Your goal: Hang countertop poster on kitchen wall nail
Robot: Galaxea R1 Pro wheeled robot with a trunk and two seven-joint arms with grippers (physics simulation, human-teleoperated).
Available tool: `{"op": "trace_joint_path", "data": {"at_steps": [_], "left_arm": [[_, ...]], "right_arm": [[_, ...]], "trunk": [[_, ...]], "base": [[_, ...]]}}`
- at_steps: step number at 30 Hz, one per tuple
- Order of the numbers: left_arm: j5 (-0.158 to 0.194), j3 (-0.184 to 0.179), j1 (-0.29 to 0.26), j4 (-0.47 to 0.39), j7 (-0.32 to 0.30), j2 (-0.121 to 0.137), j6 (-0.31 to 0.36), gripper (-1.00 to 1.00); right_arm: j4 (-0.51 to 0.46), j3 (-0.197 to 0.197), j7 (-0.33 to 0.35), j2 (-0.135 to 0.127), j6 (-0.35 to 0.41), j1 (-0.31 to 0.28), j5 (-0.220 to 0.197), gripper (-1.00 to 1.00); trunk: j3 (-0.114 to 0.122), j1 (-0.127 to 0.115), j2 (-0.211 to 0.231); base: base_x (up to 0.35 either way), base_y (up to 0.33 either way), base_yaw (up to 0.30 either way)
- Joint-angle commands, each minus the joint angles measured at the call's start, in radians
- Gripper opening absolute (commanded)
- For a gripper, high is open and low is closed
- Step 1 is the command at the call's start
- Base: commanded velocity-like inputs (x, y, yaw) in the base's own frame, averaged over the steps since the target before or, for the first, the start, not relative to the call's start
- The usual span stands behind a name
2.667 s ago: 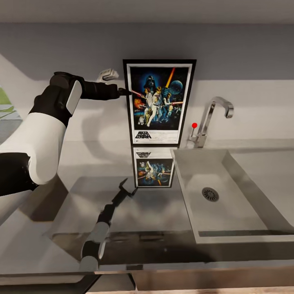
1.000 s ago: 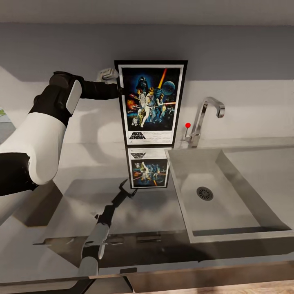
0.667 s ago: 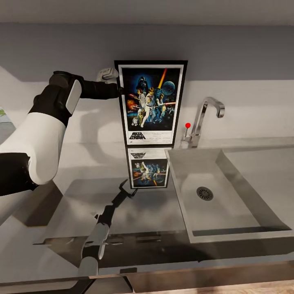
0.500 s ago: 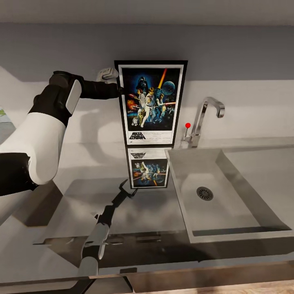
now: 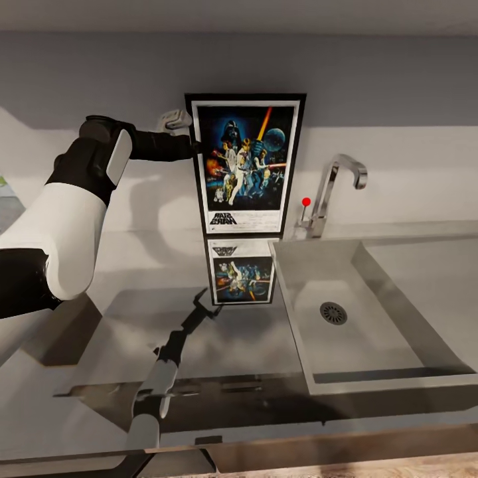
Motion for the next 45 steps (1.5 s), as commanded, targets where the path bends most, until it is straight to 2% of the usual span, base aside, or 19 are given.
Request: {"op": "trace_joint_path", "data": {"at_steps": [1, 45], "left_arm": [[0.0, 0.001, -0.001, -0.001, -0.002, 0.0, 0.006, 1.0], [-0.001, 0.0, -0.001, -0.001, -0.002, 0.0, 0.006, 1.0]], "right_arm": [[0.004, 0.0, 0.002, 0.0, -0.005, -0.002, -0.004, 1.0], [0.003, 0.001, 0.002, 0.001, -0.005, -0.002, -0.004, 1.0]], "trunk": [[-0.002, 0.0, 0.0], [-0.006, 0.0, 0.0]], "base": [[0.0, 0.0, 0.0], [0.0, 0.0, -0.015]]}}
